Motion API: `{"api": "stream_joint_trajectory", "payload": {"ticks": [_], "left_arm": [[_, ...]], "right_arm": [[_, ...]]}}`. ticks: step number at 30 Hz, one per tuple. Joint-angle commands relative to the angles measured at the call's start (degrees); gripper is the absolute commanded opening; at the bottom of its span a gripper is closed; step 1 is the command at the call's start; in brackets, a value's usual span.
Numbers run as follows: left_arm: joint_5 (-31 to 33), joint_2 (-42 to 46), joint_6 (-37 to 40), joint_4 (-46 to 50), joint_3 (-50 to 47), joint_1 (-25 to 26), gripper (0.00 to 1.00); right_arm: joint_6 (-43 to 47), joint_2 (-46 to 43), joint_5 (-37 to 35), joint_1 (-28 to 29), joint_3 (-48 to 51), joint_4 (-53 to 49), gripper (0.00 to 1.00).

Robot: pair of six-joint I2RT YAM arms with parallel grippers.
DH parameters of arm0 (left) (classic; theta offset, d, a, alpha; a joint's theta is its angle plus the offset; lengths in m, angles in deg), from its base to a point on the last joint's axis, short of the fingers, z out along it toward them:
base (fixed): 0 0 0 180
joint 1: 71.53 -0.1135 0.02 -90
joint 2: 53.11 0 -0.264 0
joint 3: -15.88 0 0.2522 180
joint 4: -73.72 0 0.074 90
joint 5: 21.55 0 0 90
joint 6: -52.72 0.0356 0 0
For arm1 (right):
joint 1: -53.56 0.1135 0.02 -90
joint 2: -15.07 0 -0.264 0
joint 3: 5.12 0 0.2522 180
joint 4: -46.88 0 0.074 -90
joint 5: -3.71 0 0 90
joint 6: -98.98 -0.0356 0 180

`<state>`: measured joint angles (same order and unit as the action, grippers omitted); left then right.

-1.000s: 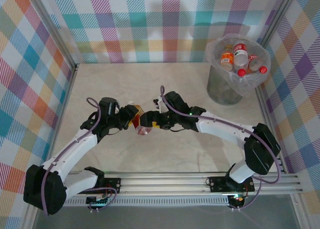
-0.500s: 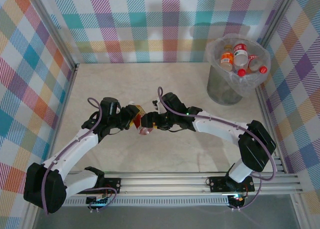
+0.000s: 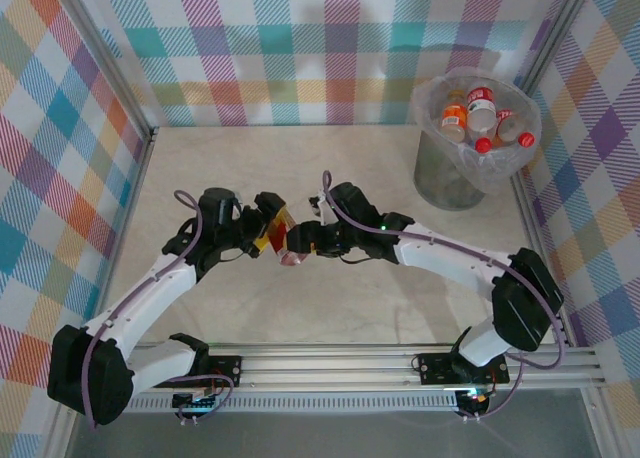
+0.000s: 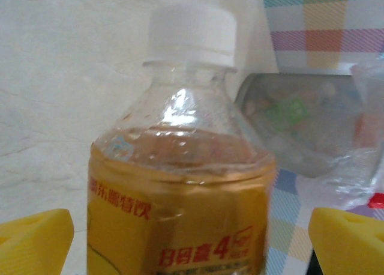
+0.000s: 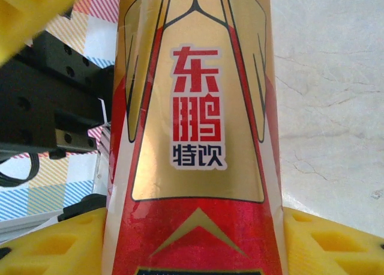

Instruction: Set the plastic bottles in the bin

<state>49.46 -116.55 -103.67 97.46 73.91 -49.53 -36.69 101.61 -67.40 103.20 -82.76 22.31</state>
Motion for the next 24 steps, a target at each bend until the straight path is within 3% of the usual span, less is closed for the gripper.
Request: {"api": "stream_joint_trajectory", "payload": {"ticks": [1,5,12,18,24], "left_arm": [[-0.9,1.1,2.3,0.3,4.6,0.1,1.0],[-2.1,2.2,9.3,0.3,7.6,0.0,1.0],[-15.6,3.0,29.0,-2.4,12.8,0.5,1.0],[-19.5,5.2,44.3,3.6,17.6,0.8,1.0],[-20.9,5.9,56.3,5.5,20.6,1.3,1.0]], "right_arm": [[2.1,-4.2,-1.3,-1.7,0.3,-3.0,0.54],[4.8,-8.5,-3.2,-4.3,1.1,-8.5,0.55],[14.0,-17.4,-8.6,-10.9,-3.1,-23.0,0.55],[24.5,-19.5,-20.0,-13.8,-15.1,-36.8,0.55],[31.3,-14.8,-28.9,-16.7,-30.0,-46.9,0.54]]}}
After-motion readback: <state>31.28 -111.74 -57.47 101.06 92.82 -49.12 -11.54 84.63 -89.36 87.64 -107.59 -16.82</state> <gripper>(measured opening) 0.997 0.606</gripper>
